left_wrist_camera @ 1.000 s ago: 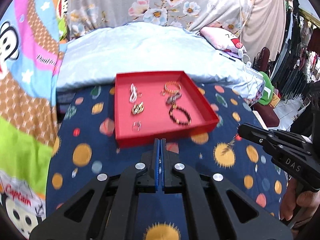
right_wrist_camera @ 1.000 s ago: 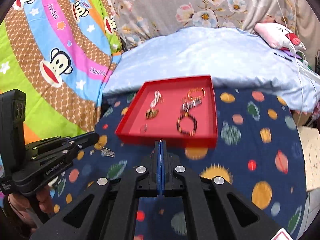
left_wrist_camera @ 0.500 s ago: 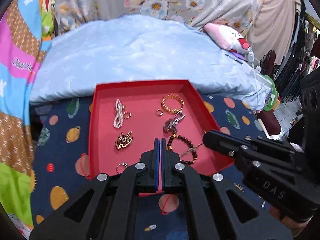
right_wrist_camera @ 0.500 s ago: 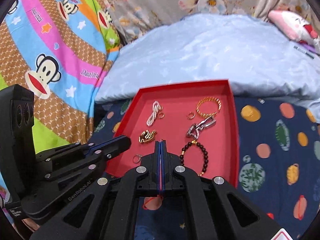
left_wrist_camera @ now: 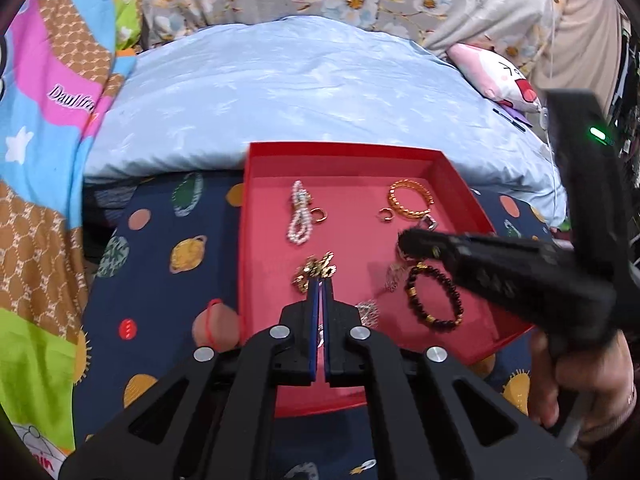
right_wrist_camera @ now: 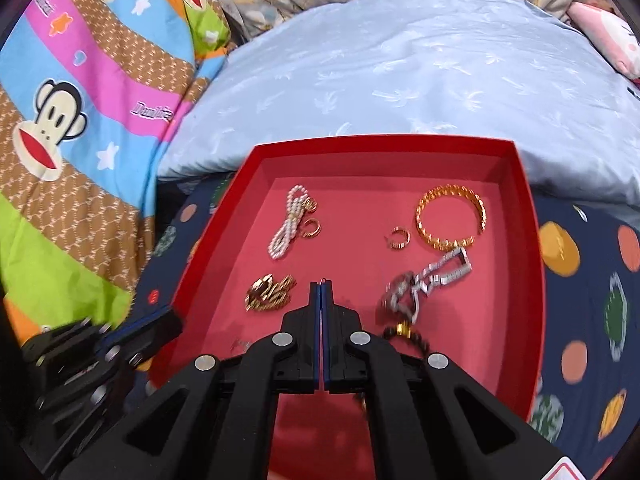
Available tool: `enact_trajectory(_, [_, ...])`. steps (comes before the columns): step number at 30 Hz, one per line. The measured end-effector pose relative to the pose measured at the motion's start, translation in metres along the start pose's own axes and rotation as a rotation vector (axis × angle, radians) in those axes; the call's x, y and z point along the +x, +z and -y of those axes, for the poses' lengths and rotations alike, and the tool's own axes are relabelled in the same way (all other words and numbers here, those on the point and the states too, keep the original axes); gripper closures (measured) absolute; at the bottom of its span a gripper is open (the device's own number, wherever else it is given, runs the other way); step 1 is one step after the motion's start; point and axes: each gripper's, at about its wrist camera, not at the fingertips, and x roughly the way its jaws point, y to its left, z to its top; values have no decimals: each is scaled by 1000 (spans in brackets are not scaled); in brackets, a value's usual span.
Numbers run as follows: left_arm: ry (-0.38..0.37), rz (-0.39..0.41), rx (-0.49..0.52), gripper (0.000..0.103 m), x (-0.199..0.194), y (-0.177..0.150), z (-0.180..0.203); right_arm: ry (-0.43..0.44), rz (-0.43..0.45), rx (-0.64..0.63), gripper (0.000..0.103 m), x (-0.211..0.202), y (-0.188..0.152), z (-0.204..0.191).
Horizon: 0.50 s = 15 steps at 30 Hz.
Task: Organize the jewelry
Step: 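Carry the earring and pendant into the red tray and open both tools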
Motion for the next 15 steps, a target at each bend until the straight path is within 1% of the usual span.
enact_trajectory(3, [7,7,-17,103,-5,-3,-7,-11,-10,-3,101,10,9,0])
enact_trajectory(4, [8,9,-23,103,-7,-5,-10,-20,-2,-1,99,13,12,0])
enact_trajectory(5, [8,9,-26,103,-8,-5,-11,-30,6,-3,95,14,15,0])
enact_trajectory(6, [10,9,-29,102,-9,-6,-13,-36,12,-7,94,15,17,0])
enact_trajectory(10, [50,24,-21,102,-13,-9,-16,-44,64,9,94,5,23,1])
enact_trajectory(13, [71,40,-18,96,-19,-11,-16,-53,127,8,94,-20,20,0])
enact_trajectory(15, [73,47,-22,89,-24,-14,-16,-57,157,7,94,-35,15,-2])
